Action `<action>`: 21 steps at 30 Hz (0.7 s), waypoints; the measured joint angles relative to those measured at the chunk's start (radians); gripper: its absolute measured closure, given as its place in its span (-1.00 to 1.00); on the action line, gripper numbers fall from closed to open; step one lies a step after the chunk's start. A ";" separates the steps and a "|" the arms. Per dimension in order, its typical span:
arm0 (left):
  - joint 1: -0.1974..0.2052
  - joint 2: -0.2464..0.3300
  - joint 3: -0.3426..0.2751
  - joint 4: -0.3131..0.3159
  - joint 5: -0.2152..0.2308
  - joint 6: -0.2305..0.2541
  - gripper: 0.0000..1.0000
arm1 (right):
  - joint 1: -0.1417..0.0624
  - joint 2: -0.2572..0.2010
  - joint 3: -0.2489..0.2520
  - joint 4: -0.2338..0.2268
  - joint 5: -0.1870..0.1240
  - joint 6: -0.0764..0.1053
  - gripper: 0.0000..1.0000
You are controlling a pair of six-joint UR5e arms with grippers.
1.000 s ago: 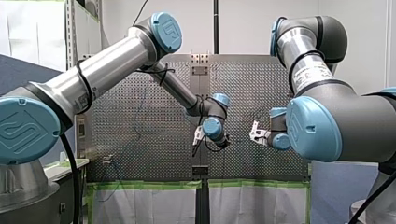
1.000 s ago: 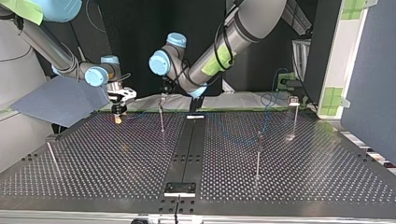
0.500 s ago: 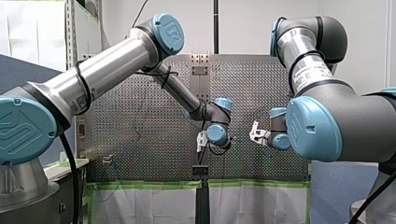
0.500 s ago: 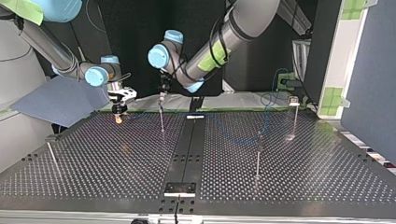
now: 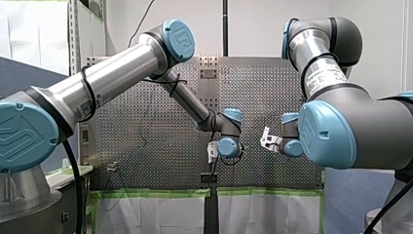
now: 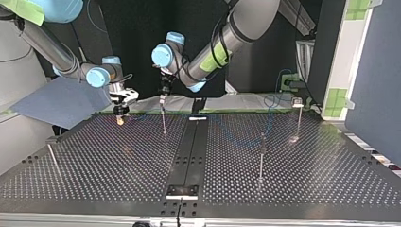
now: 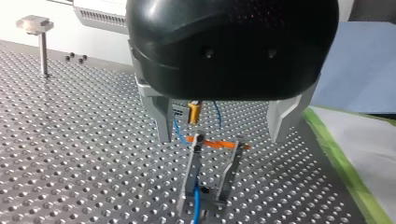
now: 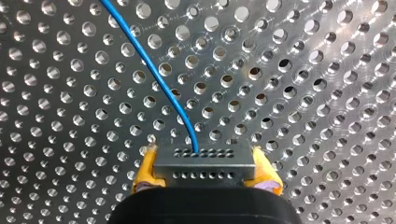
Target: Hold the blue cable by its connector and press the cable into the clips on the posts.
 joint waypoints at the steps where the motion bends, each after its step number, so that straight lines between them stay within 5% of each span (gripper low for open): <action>1: 0.000 0.000 0.000 0.004 0.000 0.000 -1.00 | 0.000 0.000 0.000 0.000 0.000 0.000 1.00; 21: 0.001 0.000 0.000 -0.006 -0.011 -0.001 -1.00 | 0.000 0.003 0.000 -0.002 0.000 0.000 1.00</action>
